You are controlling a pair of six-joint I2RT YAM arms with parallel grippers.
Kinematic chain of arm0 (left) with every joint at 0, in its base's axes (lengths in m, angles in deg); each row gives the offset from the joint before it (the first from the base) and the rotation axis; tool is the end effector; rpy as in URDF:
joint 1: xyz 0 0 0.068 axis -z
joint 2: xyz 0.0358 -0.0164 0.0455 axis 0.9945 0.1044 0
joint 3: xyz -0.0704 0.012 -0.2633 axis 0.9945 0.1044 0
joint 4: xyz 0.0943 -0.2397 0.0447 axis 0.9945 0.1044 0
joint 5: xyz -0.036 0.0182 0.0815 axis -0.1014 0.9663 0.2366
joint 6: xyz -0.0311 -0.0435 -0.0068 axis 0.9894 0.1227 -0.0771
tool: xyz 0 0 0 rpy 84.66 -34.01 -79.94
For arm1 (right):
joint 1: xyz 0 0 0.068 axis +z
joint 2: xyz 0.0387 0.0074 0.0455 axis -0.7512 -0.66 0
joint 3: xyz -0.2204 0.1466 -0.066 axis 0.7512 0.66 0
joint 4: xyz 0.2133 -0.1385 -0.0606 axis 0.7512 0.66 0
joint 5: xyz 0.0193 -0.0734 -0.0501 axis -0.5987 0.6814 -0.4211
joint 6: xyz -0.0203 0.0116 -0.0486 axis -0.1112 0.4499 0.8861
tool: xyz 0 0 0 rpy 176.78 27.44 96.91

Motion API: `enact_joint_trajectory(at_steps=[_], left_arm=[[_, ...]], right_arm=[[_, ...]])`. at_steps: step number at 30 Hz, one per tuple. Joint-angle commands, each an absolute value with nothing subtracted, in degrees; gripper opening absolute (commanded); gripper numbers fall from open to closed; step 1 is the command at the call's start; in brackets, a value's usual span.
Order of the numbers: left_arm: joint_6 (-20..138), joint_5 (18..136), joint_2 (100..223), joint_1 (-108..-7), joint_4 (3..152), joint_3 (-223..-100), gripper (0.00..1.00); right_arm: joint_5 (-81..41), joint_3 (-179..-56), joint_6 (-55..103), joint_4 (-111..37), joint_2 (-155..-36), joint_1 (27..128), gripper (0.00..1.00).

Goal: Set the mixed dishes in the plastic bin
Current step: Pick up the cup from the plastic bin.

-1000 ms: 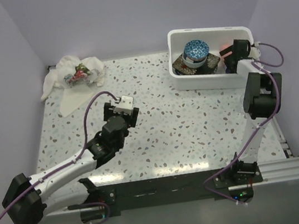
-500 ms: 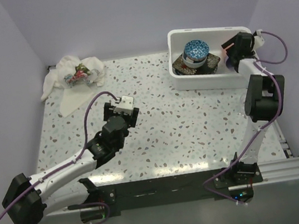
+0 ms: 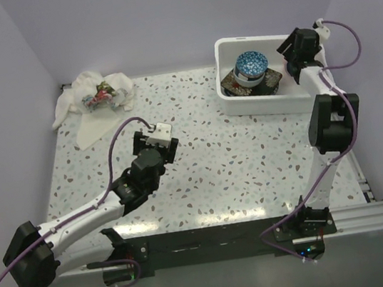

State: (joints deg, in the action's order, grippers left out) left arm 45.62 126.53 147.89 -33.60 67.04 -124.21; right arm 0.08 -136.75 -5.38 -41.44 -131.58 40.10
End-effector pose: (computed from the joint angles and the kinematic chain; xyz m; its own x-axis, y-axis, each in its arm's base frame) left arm 0.1706 -0.1695 0.2630 -0.1516 0.2294 -0.9615 0.1812 0.9627 0.2011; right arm 0.4860 -0.0812 0.2757 -0.0473 0.5913 -0.8051 0.4656 0.7261 0.5059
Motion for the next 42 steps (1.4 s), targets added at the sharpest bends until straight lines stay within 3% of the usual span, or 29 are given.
enact_joint_trajectory(at_steps=[1,15,30,42], left_arm=[[44.96,126.85,148.21,-33.21,63.43,-123.90,0.79],[44.43,127.20,149.00,-32.86,63.08,-123.63,0.79],[43.99,127.37,150.05,-32.59,62.81,-123.46,0.79],[43.64,127.37,150.49,-32.42,62.64,-123.37,0.79]], right_arm=[[3.85,-141.62,1.69,-41.21,-134.36,41.66,0.75],[6.22,-149.72,8.28,-44.54,-141.48,42.10,0.91],[5.52,-145.07,13.02,-57.38,-141.39,43.86,0.98],[7.80,-147.35,18.30,-62.74,-145.17,44.92,0.99]])
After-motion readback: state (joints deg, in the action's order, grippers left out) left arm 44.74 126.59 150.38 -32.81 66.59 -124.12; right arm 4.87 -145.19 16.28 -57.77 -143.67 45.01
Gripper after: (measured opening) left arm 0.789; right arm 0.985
